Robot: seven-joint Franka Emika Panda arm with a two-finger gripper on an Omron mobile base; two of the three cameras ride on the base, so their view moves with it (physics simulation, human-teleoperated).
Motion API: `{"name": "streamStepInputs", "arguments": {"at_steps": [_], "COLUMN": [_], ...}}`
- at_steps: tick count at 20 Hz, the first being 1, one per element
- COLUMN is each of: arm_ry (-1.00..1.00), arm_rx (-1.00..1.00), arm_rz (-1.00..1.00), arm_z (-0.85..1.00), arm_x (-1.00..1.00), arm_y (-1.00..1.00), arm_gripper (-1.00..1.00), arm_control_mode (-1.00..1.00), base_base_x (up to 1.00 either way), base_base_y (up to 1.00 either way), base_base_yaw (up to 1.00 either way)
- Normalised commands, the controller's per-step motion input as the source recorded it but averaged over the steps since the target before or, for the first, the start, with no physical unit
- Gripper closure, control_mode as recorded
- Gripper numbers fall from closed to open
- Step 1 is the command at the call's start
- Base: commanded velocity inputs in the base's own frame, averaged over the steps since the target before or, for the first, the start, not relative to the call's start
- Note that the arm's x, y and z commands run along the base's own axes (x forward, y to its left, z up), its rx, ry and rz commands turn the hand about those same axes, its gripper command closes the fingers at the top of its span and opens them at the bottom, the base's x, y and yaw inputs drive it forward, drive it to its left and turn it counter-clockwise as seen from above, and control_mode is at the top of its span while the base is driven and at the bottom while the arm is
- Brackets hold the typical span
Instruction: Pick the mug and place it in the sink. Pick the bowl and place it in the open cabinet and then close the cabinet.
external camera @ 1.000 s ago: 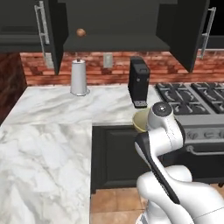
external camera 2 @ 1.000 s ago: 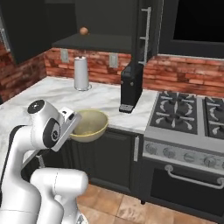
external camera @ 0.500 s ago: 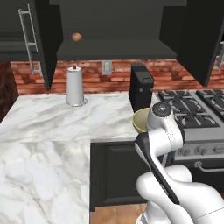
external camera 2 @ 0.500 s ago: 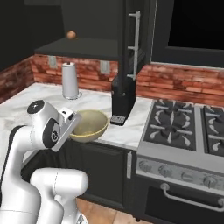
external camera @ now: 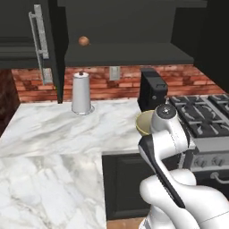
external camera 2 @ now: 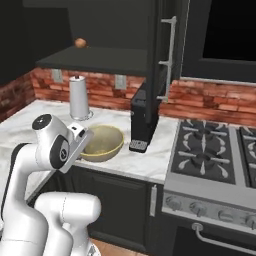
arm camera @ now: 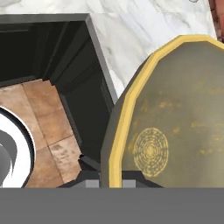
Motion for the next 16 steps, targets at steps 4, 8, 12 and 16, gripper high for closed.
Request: {"name": "streamStepInputs", "arguments": {"at_steps": [4,8,12,16], "arm_ry": [0.0,0.0,0.0,0.0], "arm_rx": [0.0,0.0,0.0,0.0], "arm_rz": [0.0,0.0,0.0,0.0], "arm_z": [0.0,0.0,0.0,0.0], "arm_x": [0.0,0.0,0.0,0.0], "arm_y": [0.0,0.0,0.0,0.0], "arm_gripper": [1.0,1.0,1.0,1.0], "arm_control_mode": [1.0,1.0,1.0,1.0], "base_base_x": [-0.04,0.03,0.02,0.0], "base_base_y": [0.7,0.17,0.0,0.0], "base_base_yaw": [-0.02,-0.01,0.0,0.0]}}
